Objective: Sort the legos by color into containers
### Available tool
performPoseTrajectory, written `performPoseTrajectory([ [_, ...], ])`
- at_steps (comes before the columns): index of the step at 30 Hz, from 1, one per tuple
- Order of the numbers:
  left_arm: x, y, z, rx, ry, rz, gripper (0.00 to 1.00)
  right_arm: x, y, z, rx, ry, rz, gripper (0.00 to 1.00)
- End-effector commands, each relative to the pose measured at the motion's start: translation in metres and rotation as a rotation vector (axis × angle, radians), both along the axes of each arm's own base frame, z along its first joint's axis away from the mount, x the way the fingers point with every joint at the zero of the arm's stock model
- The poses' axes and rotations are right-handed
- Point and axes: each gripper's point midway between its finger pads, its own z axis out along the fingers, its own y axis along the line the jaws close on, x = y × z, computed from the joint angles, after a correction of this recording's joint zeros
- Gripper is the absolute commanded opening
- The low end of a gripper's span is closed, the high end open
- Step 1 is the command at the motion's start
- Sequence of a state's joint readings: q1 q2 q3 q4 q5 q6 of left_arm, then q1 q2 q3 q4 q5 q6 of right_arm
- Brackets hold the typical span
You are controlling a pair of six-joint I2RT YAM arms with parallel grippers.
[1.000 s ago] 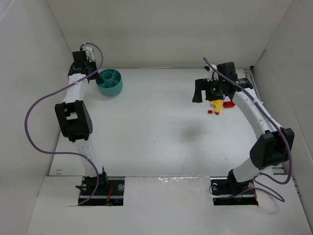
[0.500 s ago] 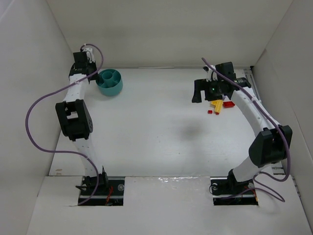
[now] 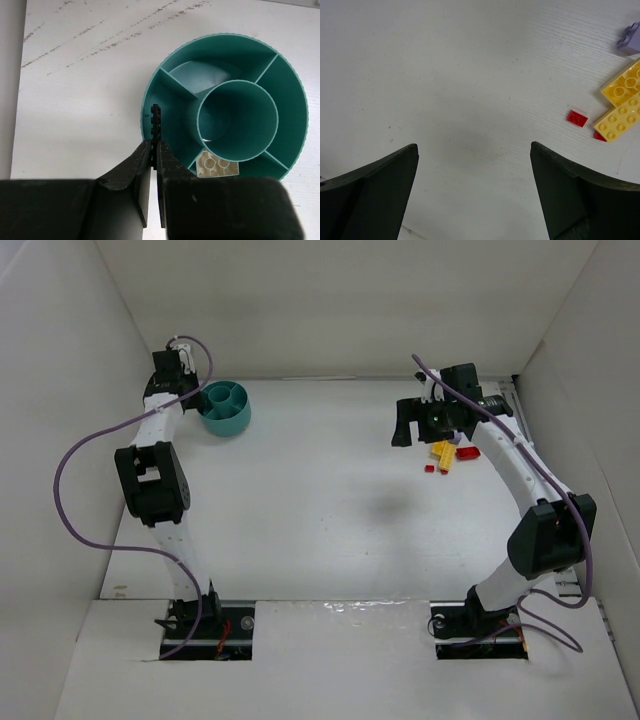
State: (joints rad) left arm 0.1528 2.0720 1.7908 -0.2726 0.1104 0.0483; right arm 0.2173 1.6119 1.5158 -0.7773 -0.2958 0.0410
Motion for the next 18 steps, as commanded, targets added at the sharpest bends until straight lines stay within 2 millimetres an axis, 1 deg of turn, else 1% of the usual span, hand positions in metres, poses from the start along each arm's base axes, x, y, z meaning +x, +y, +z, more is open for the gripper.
performPoseTrajectory([
  [1,0.0,0.005,0.001,0.018,-0.001,0.009,0.02,0.009,0.004,0.02,0.009,-0.065,0.014,0.97],
  [2,0.002,0.006,0.005,0.019,-0.011,0.009,0.03,0.009,0.004,0.02,0.009,-0.065,0.014,0.97],
  [3,0.001,0.004,-0.003,0.01,0.01,0.002,0.05,0.009,0.004,0.02,0.009,-0.065,0.014,0.97],
  [8,0.001,0.004,-0.003,0.01,0.01,0.002,0.13,0.008,0.004,0.024,0.011,-0.074,0.014,0.99],
  [10,0.001,0.004,-0.003,0.01,0.01,0.002,0.18,0.006,0.003,0.022,0.009,-0.065,0.014,0.99],
  [11,-0.001,0.003,0.001,0.01,0.01,0.002,0.23,0.006,0.003,0.022,0.004,-0.068,0.02,0.99],
  [13,-0.003,0.001,-0.003,0.008,0.019,-0.013,0.3,0.006,0.003,0.022,0.004,-0.068,0.02,0.99],
  [14,-0.003,0.001,0.003,0.01,0.008,-0.013,0.33,0.006,0.003,0.022,0.004,-0.068,0.02,0.99],
  [15,-0.006,-0.001,0.003,0.004,0.005,-0.02,0.37,0.006,0.003,0.022,0.004,-0.068,0.02,0.99],
  [16,-0.007,-0.003,0.006,-0.003,-0.005,-0.031,0.39,0.005,0.007,0.022,0.004,-0.068,0.029,0.99],
  [17,-0.009,-0.005,0.017,-0.004,-0.03,-0.038,0.39,0.003,0.006,0.019,0.002,-0.06,0.03,0.99],
  [18,-0.01,-0.005,0.019,-0.002,-0.045,-0.038,0.4,0.002,0.006,0.022,0.004,-0.068,0.029,0.99],
])
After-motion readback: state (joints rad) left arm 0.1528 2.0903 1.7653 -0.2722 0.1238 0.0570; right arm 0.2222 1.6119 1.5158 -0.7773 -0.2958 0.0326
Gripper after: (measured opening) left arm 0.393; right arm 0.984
